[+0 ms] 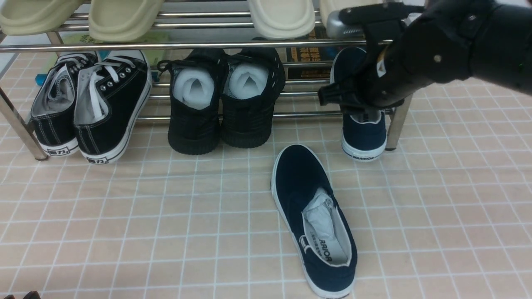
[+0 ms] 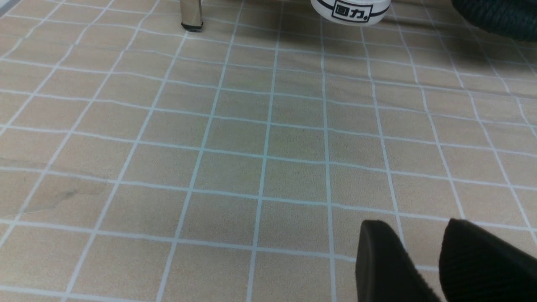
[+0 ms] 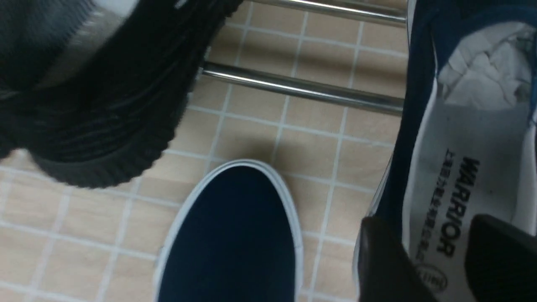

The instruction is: Take the shoes off the shelf from the light coffee tablecloth by hand.

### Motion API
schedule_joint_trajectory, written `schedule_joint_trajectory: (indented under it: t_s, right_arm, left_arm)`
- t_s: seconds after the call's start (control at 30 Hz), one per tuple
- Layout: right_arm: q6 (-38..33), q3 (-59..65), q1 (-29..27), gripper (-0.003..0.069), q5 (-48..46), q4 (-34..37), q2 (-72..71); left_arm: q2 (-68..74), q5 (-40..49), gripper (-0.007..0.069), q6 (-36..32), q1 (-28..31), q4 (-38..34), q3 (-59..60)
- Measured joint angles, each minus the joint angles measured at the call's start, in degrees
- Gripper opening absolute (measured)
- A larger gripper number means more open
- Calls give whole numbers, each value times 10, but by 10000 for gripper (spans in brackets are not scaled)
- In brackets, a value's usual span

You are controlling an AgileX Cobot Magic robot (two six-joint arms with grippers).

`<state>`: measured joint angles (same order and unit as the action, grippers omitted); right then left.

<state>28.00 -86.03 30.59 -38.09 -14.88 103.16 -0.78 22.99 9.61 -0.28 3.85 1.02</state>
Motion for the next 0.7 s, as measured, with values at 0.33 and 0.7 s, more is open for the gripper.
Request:
schedule_joint_trajectory:
  t_s: [0.33, 0.7]
  right_arm:
    - [0, 0, -1, 226, 41, -20, 54]
    - [-29, 1, 21, 31, -105, -2, -20]
  left_arm:
    - [0, 0, 239, 0, 0, 0, 0]
    - [0, 0, 238, 0, 0, 0, 0]
